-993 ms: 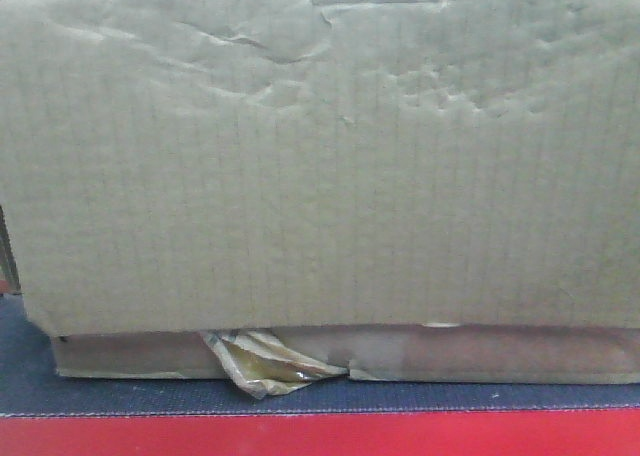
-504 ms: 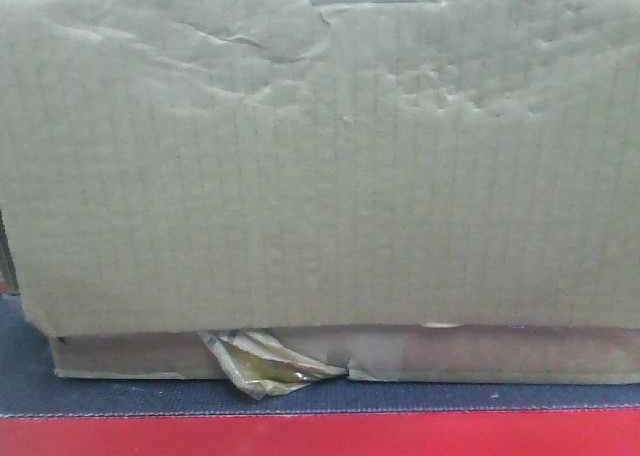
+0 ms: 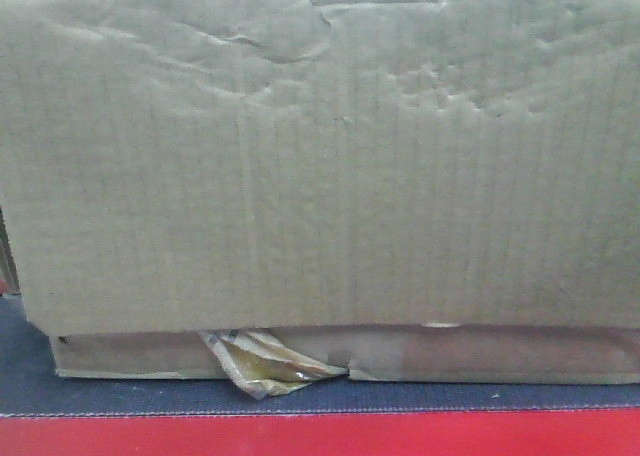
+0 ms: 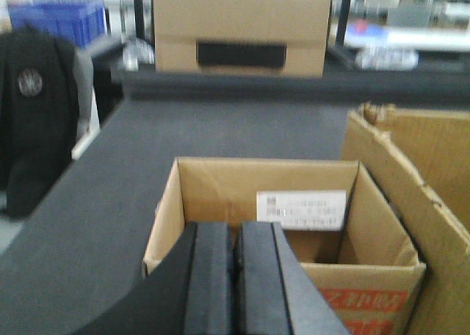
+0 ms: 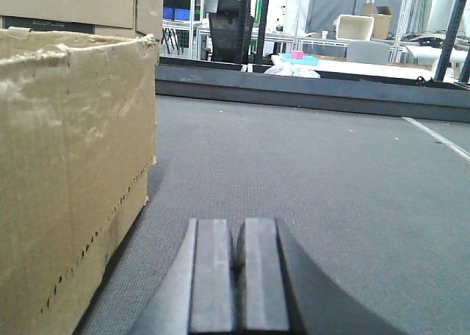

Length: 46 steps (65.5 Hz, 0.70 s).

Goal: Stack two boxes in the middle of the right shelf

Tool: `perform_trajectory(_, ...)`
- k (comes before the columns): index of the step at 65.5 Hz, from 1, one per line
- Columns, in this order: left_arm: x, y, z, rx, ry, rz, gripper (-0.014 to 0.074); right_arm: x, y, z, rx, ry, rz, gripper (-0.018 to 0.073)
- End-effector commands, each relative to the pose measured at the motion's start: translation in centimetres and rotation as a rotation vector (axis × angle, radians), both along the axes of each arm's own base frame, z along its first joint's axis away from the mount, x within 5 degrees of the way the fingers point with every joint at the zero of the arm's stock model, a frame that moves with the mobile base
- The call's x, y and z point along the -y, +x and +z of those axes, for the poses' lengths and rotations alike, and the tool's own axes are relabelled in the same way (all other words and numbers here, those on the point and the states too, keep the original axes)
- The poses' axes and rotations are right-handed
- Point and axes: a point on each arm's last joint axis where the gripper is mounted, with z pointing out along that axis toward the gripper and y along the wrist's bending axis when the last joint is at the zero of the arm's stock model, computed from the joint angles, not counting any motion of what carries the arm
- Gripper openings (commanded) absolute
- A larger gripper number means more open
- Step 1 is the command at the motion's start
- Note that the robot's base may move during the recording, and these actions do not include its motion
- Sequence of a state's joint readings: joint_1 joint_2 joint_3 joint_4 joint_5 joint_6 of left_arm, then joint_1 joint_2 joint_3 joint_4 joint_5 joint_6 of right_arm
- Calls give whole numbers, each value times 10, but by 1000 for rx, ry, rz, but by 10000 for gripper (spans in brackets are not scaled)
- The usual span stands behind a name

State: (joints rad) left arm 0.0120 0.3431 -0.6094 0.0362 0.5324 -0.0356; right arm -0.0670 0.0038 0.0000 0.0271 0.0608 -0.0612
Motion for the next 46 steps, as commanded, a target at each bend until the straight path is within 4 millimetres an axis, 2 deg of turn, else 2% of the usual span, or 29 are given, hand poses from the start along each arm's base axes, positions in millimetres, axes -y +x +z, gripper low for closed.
perform_trajectory(1, 0, 21, 17, -131, -8, 4, -111, 0, 0, 2, 27, -10, -3, -161)
perform_trajectory(6, -1, 47, 28, -234, -10, 6, -111, 0, 0, 2, 27, -10, -3, -161)
perform_trajectory(19, -2, 100, 46, -285, -13, 4, -111, 0, 0, 2, 27, -10, -3, -161)
perform_trajectory(34, -3, 146, 39, -429, -31, 9, -111, 0, 0, 2, 27, -10, -3, -161)
perform_trajectory(46, -28, 180, 29, -636, 42, 25, -111, 0, 0, 2, 27, -10, -3, -161)
